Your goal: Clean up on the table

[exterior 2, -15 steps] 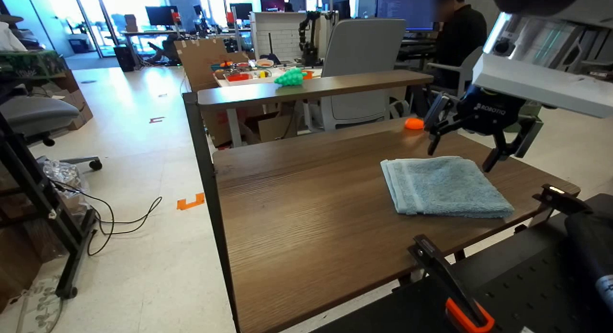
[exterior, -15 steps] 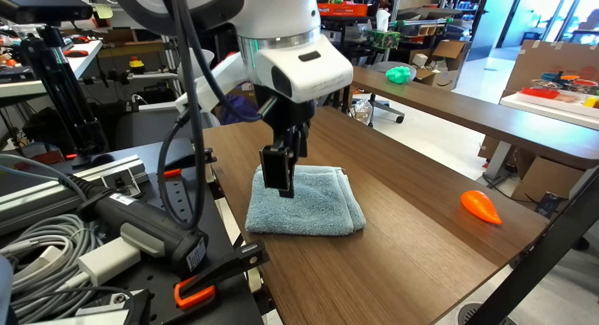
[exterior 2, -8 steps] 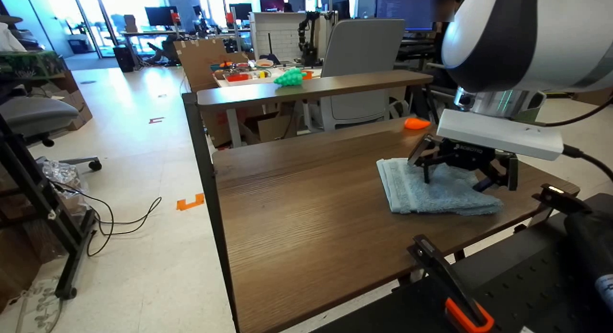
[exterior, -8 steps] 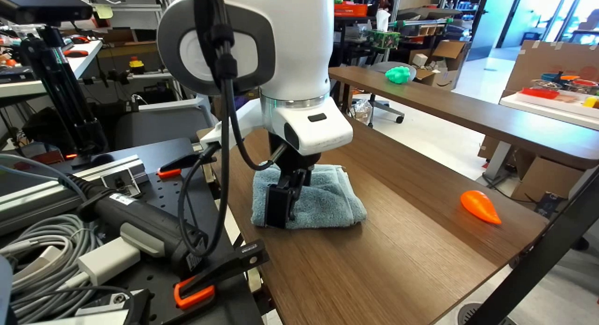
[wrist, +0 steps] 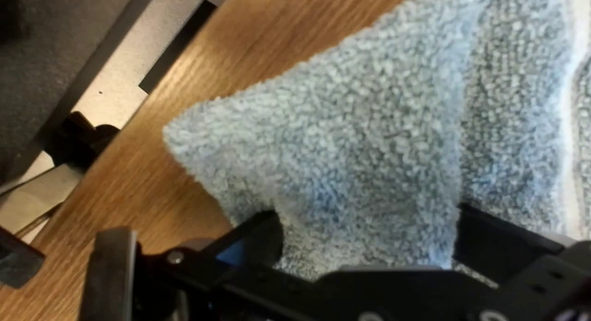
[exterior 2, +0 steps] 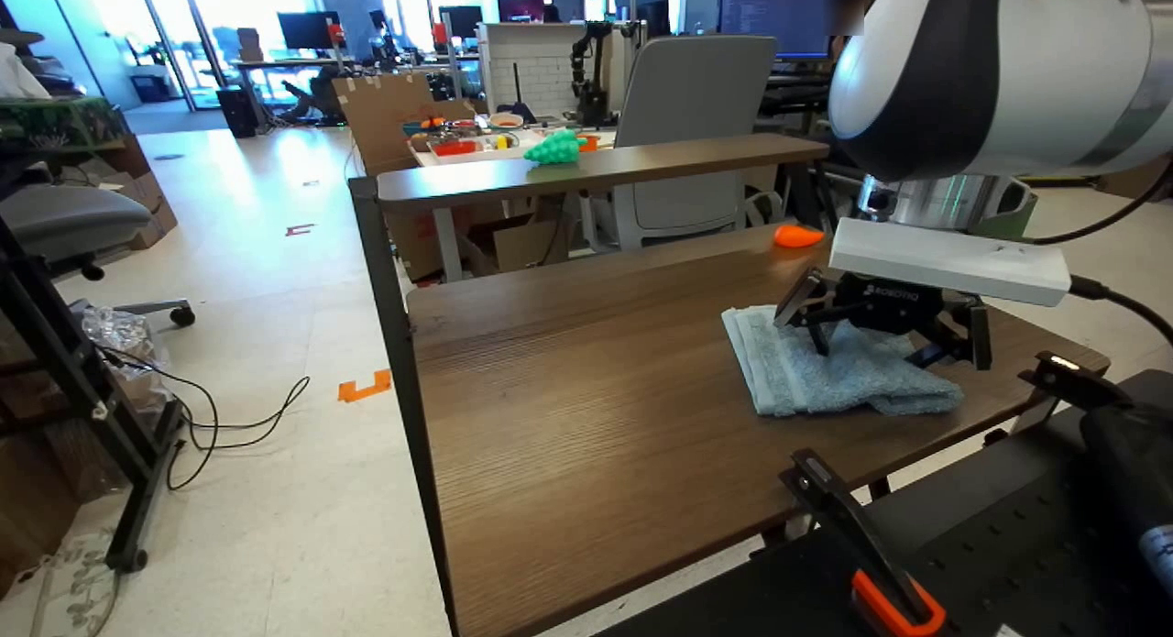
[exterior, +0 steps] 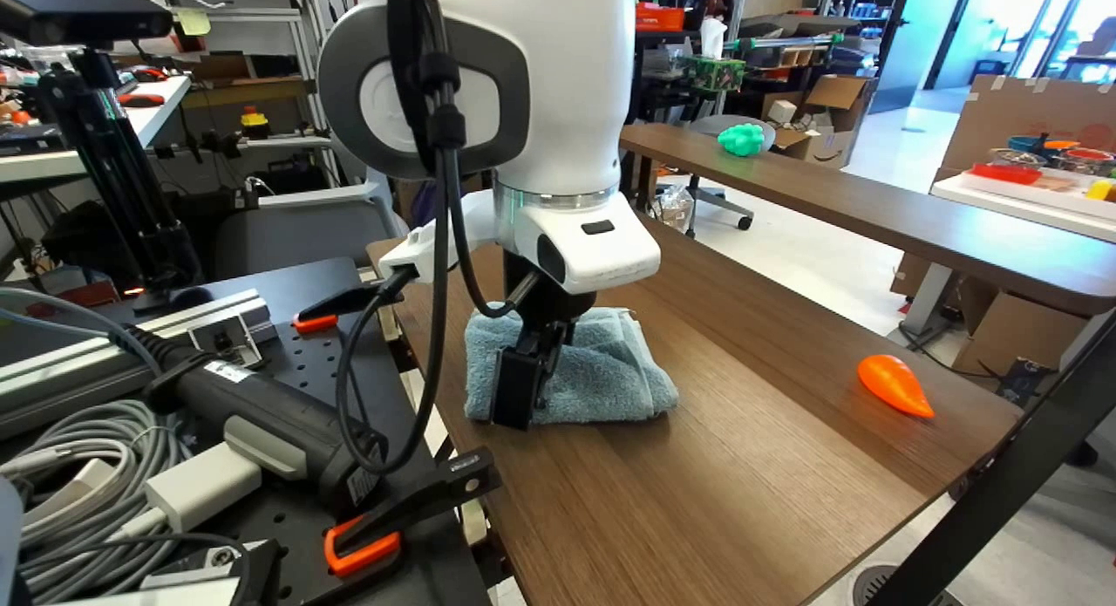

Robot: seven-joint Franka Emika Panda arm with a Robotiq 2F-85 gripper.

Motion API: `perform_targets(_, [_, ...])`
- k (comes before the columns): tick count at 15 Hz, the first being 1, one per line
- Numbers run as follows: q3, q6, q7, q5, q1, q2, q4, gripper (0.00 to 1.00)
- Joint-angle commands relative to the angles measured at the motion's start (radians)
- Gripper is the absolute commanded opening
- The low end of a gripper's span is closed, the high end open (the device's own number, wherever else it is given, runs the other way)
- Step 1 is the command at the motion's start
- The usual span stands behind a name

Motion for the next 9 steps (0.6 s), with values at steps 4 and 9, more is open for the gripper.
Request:
perform_targets(4, [-0.02, -0.131, 0.034, -0.088, 0.211, -0.008, -0.041, 1.0])
perform_targets(9, [0.072, -0.014, 0.061, -0.021, 0.29, -0.007, -0.02, 1.0])
